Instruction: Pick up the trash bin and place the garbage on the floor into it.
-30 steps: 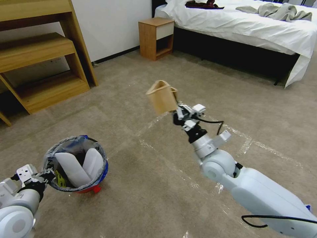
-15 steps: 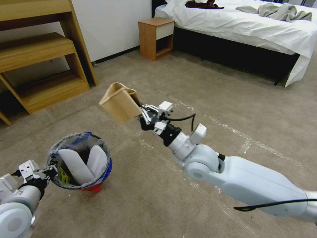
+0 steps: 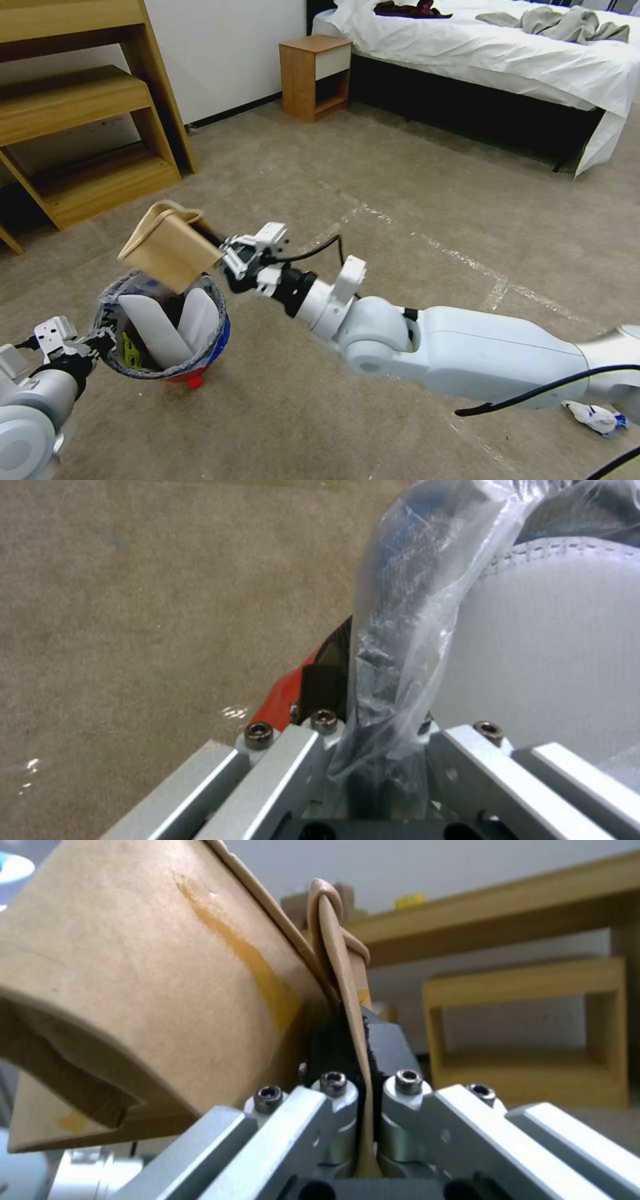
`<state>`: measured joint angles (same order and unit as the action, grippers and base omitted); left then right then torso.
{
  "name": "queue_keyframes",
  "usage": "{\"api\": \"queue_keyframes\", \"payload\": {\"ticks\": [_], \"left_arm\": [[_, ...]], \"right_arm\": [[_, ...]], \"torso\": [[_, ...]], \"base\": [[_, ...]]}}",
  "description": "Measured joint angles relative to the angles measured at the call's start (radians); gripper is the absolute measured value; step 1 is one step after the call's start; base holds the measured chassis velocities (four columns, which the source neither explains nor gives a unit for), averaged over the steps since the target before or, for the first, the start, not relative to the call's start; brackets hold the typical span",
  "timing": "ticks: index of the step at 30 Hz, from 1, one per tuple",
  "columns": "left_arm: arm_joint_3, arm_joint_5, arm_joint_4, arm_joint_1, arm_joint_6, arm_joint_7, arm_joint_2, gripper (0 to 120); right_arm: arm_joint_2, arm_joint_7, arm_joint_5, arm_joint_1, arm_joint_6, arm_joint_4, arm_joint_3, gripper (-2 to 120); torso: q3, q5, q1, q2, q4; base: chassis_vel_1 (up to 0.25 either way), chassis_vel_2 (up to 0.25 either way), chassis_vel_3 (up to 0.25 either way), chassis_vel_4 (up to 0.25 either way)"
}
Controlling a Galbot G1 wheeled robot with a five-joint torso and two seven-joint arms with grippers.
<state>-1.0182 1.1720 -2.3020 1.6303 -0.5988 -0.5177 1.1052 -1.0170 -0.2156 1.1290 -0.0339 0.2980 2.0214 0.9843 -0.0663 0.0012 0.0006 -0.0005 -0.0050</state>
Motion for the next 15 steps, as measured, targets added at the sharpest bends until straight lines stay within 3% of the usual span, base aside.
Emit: {"api": "queue_keyframes", "payload": {"ticks": [15], "left_arm": [[-0.026,0.015,-0.054,0.036,-0.001,-0.009,0.005,1]], "right_arm": [[-0.107,-0.045,-0.035,-0.008,-0.021,-0.081,0.118,0]], "torso": [[0.0,0.0001,0.0,0.0,0.0]], "base": [[0.0,0.0,0.0,0.0]]}}
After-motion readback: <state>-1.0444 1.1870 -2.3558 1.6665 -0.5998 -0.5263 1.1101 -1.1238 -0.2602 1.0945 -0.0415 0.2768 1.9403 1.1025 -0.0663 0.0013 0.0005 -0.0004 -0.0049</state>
